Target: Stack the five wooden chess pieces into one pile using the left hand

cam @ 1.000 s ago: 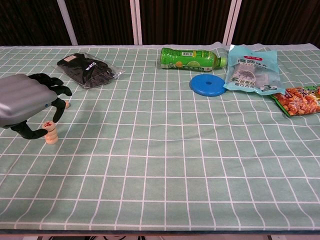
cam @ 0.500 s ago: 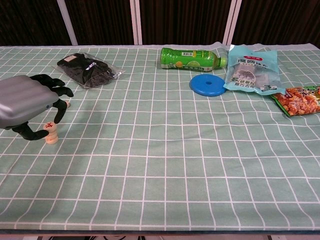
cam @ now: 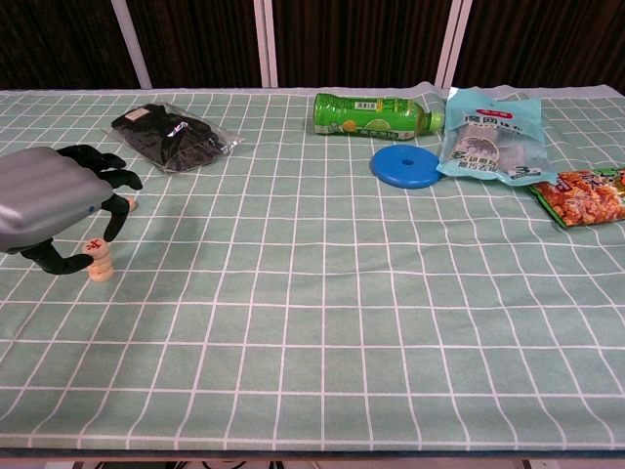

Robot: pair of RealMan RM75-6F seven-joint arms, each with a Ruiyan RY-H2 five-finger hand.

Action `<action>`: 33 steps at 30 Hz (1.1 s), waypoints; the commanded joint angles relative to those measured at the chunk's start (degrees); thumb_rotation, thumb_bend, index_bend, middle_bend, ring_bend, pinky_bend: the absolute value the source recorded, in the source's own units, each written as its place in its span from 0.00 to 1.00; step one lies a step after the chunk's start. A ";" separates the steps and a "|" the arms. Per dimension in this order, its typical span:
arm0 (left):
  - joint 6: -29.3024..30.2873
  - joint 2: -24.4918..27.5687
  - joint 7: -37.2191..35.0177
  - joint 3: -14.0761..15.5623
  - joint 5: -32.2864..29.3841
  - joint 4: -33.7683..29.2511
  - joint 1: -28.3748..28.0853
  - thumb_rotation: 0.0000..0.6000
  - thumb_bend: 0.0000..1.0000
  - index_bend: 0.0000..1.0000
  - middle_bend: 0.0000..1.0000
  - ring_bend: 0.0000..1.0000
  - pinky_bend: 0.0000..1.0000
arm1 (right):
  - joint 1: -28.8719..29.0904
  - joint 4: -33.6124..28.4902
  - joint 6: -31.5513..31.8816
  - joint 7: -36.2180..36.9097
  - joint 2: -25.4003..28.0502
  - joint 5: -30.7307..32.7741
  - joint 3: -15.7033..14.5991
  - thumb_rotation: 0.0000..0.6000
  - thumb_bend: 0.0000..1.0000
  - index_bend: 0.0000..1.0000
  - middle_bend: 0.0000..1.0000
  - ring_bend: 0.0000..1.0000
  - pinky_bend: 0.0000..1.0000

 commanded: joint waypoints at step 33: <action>-0.49 0.20 0.49 0.14 0.41 0.32 0.35 1.00 0.32 0.45 0.12 0.00 0.06 | -0.14 0.08 0.46 -0.50 -0.22 0.21 0.17 1.00 0.25 0.06 0.00 0.02 0.00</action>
